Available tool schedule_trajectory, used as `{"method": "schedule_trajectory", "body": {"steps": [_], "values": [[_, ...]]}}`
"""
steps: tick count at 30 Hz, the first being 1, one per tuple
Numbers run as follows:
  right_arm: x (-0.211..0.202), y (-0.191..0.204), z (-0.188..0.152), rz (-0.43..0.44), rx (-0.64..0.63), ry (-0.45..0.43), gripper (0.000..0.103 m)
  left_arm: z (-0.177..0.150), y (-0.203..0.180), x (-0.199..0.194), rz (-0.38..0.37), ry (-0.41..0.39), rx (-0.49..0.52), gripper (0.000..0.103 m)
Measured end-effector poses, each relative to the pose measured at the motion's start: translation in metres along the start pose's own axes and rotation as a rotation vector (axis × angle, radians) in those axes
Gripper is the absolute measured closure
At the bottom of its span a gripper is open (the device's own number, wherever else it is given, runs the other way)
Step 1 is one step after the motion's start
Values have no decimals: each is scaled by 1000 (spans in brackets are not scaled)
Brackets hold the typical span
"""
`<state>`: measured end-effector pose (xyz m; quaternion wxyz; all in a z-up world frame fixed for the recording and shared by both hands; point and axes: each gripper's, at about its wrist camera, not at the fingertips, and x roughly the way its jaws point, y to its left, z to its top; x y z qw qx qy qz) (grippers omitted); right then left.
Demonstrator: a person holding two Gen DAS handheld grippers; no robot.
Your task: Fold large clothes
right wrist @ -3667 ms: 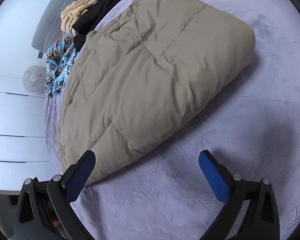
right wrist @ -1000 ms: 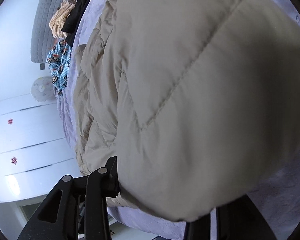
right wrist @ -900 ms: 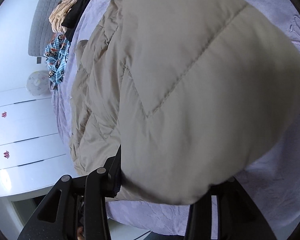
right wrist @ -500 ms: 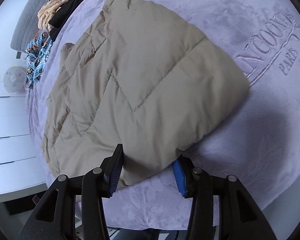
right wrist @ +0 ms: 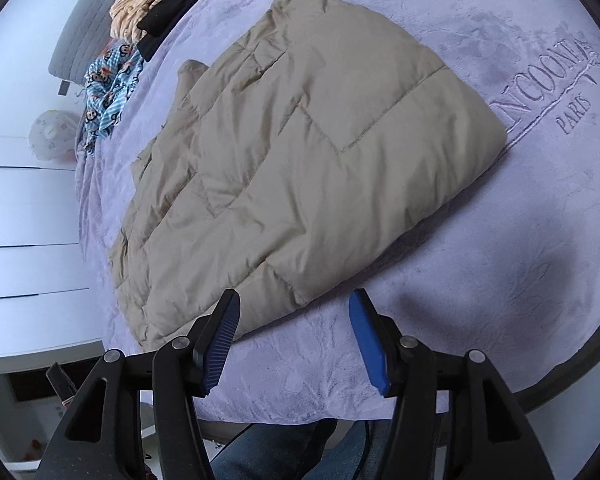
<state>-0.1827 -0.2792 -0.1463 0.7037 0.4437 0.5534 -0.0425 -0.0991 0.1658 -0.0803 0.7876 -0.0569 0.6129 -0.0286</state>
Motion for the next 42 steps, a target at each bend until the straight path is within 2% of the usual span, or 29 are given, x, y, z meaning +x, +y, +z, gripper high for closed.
{"method": "schedule_trajectory", "body": {"steps": [1,4,11,12,15,16,17,23,25,30,31,32,34,39,42], "values": [[3,5,0,6,-7,7,42,-1,0,-3,8,-13,-1,6],[2,8,-9,20,-38,26,36,-8,-6,-15,44,-35,3,5],[10,15,-20,19,-76,82,36,-10,1,-21,54,-19,-2,5],[10,18,-21,14,-79,85,36,-8,3,-19,59,-16,2,0],[12,28,-23,13,-93,74,32,2,7,-16,58,-7,21,0],[14,33,-23,10,-100,68,24,6,9,-15,53,-2,30,0],[16,38,-24,11,-109,64,22,10,11,-14,51,4,40,0],[39,80,-38,8,-123,76,22,38,26,-6,36,19,95,0],[47,96,-41,-34,-117,59,22,47,30,-1,40,23,112,0],[68,126,-41,-18,-113,76,21,69,39,11,17,44,148,0],[71,132,-42,-27,-119,73,18,73,41,14,10,51,152,0],[74,139,-41,-37,-129,66,9,76,42,17,6,56,157,0],[78,151,-41,-47,-152,57,0,83,43,23,-7,67,169,0],[87,173,-41,-85,-196,37,0,94,43,38,-11,98,206,0],[92,172,-38,-88,-161,73,0,100,46,46,-18,105,195,0]]}}
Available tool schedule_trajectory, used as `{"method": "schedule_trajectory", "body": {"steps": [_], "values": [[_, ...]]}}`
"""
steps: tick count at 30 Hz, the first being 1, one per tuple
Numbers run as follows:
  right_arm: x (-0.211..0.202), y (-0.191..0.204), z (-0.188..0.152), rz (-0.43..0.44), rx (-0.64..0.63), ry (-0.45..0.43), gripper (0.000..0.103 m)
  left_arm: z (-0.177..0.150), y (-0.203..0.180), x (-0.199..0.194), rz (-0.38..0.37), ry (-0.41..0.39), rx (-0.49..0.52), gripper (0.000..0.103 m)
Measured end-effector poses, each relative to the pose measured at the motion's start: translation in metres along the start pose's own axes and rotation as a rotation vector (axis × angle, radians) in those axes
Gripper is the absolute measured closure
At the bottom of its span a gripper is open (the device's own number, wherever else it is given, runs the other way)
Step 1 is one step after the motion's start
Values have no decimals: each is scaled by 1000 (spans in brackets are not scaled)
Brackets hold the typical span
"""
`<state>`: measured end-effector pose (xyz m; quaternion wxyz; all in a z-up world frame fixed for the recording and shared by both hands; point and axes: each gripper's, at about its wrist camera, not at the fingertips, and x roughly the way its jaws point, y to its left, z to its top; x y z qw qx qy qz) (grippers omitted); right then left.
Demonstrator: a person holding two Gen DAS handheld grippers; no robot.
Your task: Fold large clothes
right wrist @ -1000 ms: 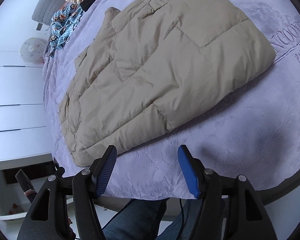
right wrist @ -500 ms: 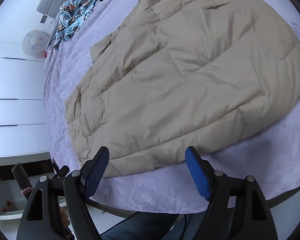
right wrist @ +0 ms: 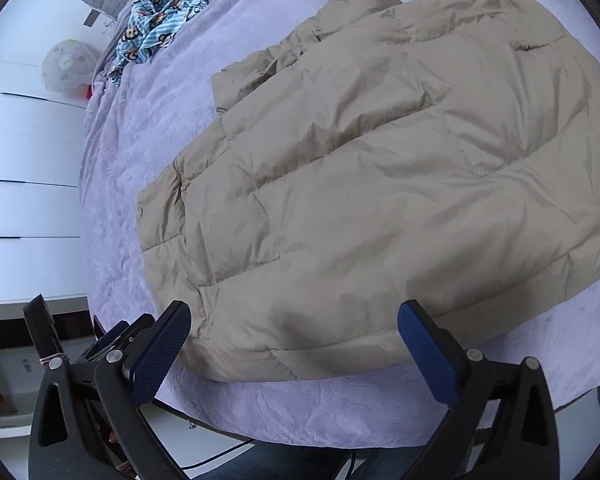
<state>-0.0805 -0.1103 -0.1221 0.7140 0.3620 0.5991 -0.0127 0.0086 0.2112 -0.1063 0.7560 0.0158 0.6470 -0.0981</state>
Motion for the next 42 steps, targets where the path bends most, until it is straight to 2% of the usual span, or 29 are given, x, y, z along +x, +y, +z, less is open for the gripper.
{"method": "schedule_trajectory", "body": {"steps": [3,6,8,10,14,17,22,26,28,30,33,40,41,42], "values": [[4,-4,2,34,30,28,0,4,3,13,4,30,-18,0],[6,-9,6,34,21,51,0,4,5,19,-35,58,-64,0],[7,-12,12,39,9,76,0,2,8,17,-51,52,-110,0],[8,-14,19,32,-3,97,0,3,12,15,-101,36,-149,0],[7,-12,33,20,-36,108,0,11,20,22,-150,33,-168,0],[10,-12,38,15,-43,124,0,22,23,30,-192,42,-148,0],[8,-15,37,10,-29,125,0,36,30,43,-345,71,-95,0],[10,-23,34,-14,-3,129,0,42,29,74,-489,163,-30,0],[12,-25,33,-26,6,133,0,44,23,87,-564,205,10,0],[13,-25,33,-36,6,134,0,48,14,97,-598,219,50,0],[16,-25,33,-50,5,135,0,55,-4,106,-689,233,88,0],[16,-21,36,-71,-17,123,0,66,-24,129,-728,267,82,1],[15,-22,36,-72,-16,121,0,64,-24,129,-733,264,77,3],[14,-22,36,-73,-16,117,0,64,-24,127,-731,258,84,28]]}}
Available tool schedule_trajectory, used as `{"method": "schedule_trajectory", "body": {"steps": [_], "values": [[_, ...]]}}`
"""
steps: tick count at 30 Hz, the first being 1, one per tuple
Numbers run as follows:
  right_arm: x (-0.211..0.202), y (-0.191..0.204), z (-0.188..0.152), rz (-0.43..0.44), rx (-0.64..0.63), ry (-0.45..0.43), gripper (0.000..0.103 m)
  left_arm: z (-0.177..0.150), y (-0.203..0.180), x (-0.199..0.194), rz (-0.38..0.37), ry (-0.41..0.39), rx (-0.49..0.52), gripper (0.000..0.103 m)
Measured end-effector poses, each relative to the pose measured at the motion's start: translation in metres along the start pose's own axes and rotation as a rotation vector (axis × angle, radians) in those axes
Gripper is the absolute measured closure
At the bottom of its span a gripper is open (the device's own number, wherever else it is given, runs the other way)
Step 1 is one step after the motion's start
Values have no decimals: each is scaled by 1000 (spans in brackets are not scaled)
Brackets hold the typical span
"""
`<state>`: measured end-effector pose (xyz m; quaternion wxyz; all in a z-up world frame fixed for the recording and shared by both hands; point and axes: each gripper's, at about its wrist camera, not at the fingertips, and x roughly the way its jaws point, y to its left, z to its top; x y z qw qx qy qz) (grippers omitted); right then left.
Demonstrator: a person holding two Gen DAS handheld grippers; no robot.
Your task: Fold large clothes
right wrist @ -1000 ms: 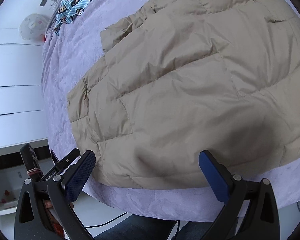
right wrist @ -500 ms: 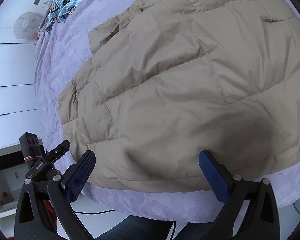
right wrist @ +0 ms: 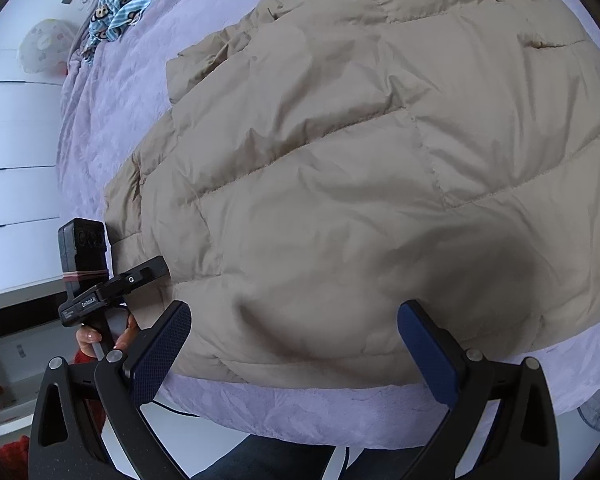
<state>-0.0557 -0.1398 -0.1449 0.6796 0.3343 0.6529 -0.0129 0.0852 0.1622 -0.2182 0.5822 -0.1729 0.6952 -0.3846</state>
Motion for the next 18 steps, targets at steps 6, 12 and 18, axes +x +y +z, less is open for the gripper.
{"method": "schedule_trajectory", "body": {"steps": [6,12,18], "values": [[-3,-5,0,2,10,-17,0,-3,-20,-21,-86,-40,-8,76],[-9,-13,1,25,14,-43,0,-14,-67,-49,-181,-108,6,76],[-19,-30,5,67,45,-97,0,-18,-123,-55,-165,-121,40,76]]}}
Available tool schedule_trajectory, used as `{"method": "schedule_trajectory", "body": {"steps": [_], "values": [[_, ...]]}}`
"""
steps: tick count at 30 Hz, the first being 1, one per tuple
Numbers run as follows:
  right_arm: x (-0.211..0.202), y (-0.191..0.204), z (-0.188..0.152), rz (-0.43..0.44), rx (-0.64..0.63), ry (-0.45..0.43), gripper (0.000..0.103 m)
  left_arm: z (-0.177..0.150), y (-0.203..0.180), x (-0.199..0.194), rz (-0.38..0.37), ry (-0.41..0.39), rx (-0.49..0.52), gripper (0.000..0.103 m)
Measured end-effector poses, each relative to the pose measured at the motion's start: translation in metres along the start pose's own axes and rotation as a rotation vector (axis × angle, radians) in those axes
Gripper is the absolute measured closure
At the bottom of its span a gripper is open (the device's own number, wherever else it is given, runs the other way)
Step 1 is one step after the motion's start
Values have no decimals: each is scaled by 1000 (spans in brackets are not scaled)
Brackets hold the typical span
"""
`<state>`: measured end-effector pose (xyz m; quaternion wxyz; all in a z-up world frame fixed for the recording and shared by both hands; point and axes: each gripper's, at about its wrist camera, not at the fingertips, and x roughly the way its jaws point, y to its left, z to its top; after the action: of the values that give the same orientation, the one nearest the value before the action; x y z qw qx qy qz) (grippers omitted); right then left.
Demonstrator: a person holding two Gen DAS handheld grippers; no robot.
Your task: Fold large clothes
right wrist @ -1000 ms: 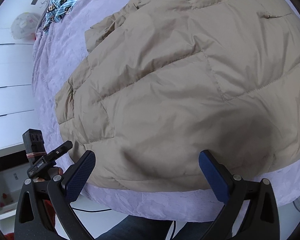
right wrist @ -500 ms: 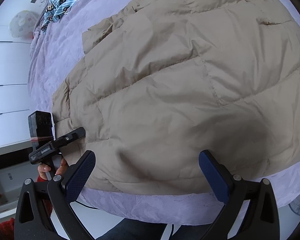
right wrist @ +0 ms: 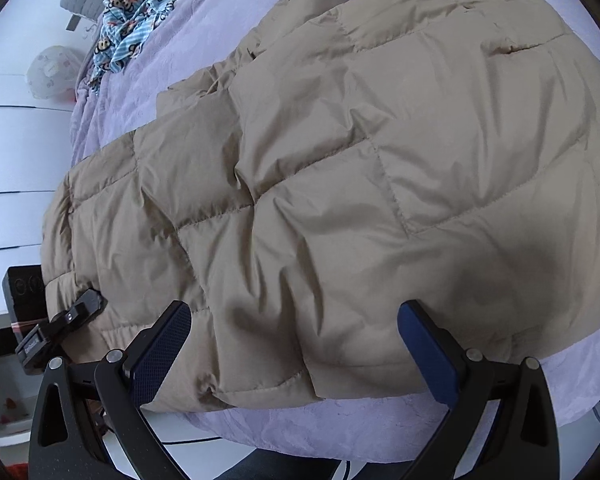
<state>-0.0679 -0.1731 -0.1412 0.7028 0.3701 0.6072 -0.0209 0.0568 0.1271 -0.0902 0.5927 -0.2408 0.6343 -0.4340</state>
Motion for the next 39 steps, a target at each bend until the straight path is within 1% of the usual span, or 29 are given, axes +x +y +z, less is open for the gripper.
{"method": "schedule_trajectory", "body": {"steps": [3,4,5,6,7,9,10,13,15,16,18,20,23,25,26,27,28,29,30,31,32,33,34,35,36,38,39], "values": [[-7,-10,6,30,22,-57,0,-3,-25,1,29,5,8,76],[-9,-14,8,47,30,-74,9,-3,-33,2,41,7,12,76],[-10,-17,10,63,40,-91,37,-3,-42,4,54,8,16,76],[-8,-20,12,69,51,-94,55,-3,-52,7,65,10,18,76],[-4,-25,15,78,62,-88,78,-3,-62,10,77,11,18,76],[6,-34,21,126,81,-75,83,-3,-82,18,101,13,23,76],[12,-37,23,154,83,-68,87,-3,-94,24,114,15,28,76],[34,-41,30,197,66,-23,90,-5,-125,48,151,31,42,76],[50,-46,35,224,76,5,94,-5,-146,72,193,50,66,76],[57,-50,37,243,89,18,97,-6,-156,86,217,63,79,76],[66,-59,42,282,106,42,99,-4,-172,114,258,91,97,76],[71,-65,43,299,112,59,102,-1,-186,138,294,123,131,76],[64,-72,44,311,134,77,102,3,-212,170,333,177,218,75],[42,-84,40,337,160,39,101,5,-221,189,344,227,260,74],[27,-93,36,351,173,10,100,6,-222,198,333,251,263,65],[10,-102,31,354,181,-23,99,1,-218,198,300,272,255,51],[-6,-110,25,345,183,-59,93,3,-217,204,268,277,240,41],[-23,-118,18,326,183,-94,74,5,-214,211,246,274,224,39],[-38,-127,11,303,186,-126,59,5,-214,219,233,277,219,39],[-51,-134,3,292,191,-156,40,4,-213,227,226,283,228,39],[-64,-141,-7,285,197,-188,40,3,-212,236,225,287,231,39],[-72,-145,-15,271,198,-201,40,3,-207,240,224,289,221,39],[-79,-148,-23,252,197,-210,40,3,-205,245,217,294,208,37],[-85,-149,-31,233,195,-222,40,2,-204,248,199,299,192,28],[-91,-148,-41,217,189,-232,40,7,-193,246,184,298,177,25],[-102,-144,-60,172,165,-255,40,5,-186,250,187,305,167,25],[-108,-140,-69,157,150,-269,39,10,-184,261,196,306,171,25]]}}
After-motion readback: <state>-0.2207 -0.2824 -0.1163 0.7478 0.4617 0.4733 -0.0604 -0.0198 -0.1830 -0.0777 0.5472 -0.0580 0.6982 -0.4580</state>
